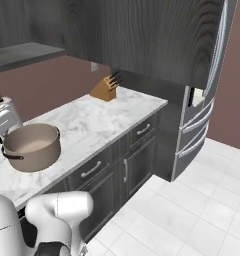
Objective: Pick the kettle from the cabinet and place it on a stove burner. Then pick the pot from the counter and place it on another stove burner. Finally, turn both burners on.
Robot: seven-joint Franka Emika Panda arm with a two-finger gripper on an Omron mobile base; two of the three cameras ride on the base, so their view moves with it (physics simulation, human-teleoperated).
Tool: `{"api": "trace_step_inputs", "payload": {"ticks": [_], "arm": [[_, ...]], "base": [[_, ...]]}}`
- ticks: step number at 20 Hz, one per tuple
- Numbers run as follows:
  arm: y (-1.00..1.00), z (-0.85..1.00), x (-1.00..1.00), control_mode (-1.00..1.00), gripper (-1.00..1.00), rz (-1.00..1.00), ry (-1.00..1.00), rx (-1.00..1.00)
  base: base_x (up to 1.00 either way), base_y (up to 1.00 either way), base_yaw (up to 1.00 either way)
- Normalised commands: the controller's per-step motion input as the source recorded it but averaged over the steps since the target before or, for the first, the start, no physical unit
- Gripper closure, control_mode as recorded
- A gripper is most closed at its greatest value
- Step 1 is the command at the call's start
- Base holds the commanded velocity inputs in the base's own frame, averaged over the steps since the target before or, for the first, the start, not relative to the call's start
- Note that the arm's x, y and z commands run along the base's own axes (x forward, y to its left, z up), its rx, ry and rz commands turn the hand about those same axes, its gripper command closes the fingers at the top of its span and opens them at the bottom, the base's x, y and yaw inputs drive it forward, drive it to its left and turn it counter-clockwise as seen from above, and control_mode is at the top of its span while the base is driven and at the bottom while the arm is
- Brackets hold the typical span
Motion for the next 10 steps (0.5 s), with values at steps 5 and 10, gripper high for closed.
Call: {"api": "trace_step_inputs", "payload": {"ticks": [5, 10], "arm": [[0.03, -0.13, 0.11, -1.0, -1.0, 0.0, 0.0, -0.07], [0.04, -0.14, 0.26, -1.0, -1.0, 0.0, 0.0, -0.03]], "base": [[0.0, 0.0, 0.0], [0.0, 0.0, 0.0]]}}
